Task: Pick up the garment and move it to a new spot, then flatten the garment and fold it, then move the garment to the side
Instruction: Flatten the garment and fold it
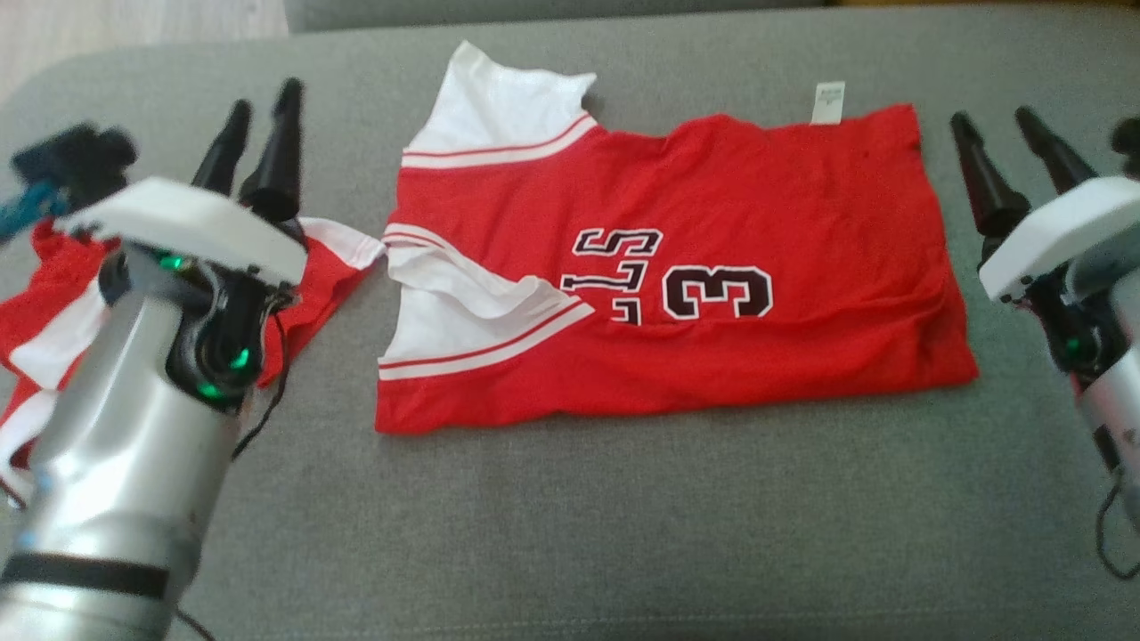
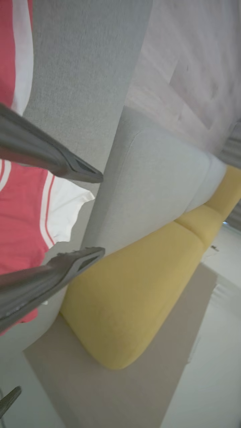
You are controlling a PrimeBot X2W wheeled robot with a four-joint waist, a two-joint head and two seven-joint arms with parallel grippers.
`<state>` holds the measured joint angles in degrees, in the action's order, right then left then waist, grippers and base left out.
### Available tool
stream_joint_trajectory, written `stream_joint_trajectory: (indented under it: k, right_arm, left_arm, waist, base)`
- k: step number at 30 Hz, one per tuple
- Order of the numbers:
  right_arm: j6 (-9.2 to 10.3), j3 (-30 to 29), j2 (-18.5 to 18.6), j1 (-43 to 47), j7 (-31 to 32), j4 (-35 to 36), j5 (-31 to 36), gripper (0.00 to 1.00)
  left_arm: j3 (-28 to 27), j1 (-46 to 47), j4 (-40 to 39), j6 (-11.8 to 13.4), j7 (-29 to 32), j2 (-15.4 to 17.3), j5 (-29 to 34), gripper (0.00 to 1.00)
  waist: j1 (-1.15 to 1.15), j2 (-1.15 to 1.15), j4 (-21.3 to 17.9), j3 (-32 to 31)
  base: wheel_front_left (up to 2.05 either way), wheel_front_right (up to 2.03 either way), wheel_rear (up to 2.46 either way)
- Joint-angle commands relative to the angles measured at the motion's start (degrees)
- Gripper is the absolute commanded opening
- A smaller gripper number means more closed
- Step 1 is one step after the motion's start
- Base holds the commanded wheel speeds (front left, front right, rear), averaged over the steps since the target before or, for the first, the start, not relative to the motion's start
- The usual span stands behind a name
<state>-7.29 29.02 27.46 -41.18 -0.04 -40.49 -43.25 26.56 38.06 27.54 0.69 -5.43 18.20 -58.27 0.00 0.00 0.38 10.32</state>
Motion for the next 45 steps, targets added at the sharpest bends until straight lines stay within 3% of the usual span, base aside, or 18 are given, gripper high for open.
stream_joint_trajectory:
  k: [1, 7, 16, 20, 27, 41, 45]
  right_arm:
    - [-0.2, -1.52, -0.35, 1.59, -3.93, 1.49, 0.87, 1.0]
    - [-0.2, -6.19, -3.76, 8.19, -12.8, 4.04, 6.28, 1.0]
    - [-0.2, -18.05, -10.34, 21.76, -14.76, 11.56, 17.18, 1.0]
    - [-0.2, -21.75, -13.66, 26.48, -14.35, 15.58, 21.47, 1.0]
    - [-0.2, -24.62, -16.53, 29.33, -10.69, 21.79, 25.92, 1.0]
    - [-0.2, -25.73, -18.78, 30.13, -7.71, 27.52, 28.13, 1.0]
    - [-0.2, -26.34, -19.09, 29.95, -7.55, 28.08, 28.31, 1.0]
  left_arm:
    - [-3.35, -0.01, -1.41, 0.54, -3.03, 1.11, -0.37, 1.0]
    - [-7.85, -7.96, -5.93, 0.15, -9.23, -2.18, 0.49, 1.0]
    - [-8.17, -22.34, -7.61, 2.54, -9.55, -6.82, 7.15, 1.0]
    - [-8.08, -26.09, -7.0, 2.48, -9.55, -8.52, 9.71, 1.0]
    - [-5.75, -25.17, -2.94, 2.43, -8.48, -8.85, 12.85, 1.0]
    - [-0.98, -18.55, 10.68, 9.16, -3.68, -6.68, 20.21, 1.0]
    - [0.07, -17.35, 13.53, 7.84, -3.13, -6.63, 20.49, 1.0]
  waist:
    - [0.0, 0.0, 0.3, -1.75]
    - [0.0, 0.0, 0.5, -5.3]
    - [0.0, 0.0, 0.07, -9.83]
    - [0.0, 0.0, -0.8, -10.07]
    - [0.0, 0.0, -2.17, -8.93]
    - [0.0, 0.0, -5.82, -5.92]
    - [0.0, 0.0, -6.83, -5.34]
  base:
    - [0.0, 0.0, 0.0]
    - [0.0, 0.0, 0.0]
    - [0.0, 0.0, 0.0]
    - [0.0, 0.0, 0.0]
    - [0.0, 0.0, 0.0]
    - [0.0, 0.0, 0.0]
    - [0.0, 0.0, 0.0]
